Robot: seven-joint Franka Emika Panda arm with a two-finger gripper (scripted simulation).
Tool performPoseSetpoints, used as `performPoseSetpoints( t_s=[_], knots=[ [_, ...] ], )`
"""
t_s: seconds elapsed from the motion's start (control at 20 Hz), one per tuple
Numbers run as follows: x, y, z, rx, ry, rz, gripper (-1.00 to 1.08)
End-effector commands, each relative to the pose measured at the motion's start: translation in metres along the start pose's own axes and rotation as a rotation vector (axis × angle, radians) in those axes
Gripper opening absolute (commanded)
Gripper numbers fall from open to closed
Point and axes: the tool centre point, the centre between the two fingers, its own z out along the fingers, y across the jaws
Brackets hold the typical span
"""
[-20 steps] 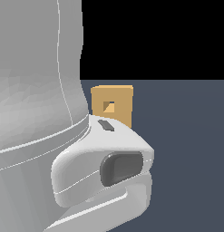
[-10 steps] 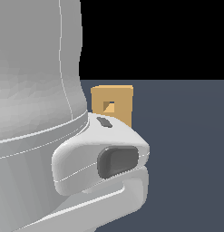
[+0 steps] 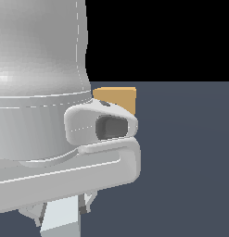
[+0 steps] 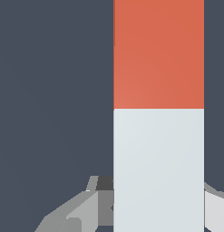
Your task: Insert the peg into the horizontal hole in a box.
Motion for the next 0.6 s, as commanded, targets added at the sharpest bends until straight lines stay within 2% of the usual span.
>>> performPoseSetpoints(
  t_s=[0.0,0.55],
  knots=[
    [0.015,0.004,-0.005,-0.002,-0.001,0.032,-1.00],
    [0.087,0.026,-0.027,-0.002,-0.001,0.193,-1.00]
  ],
)
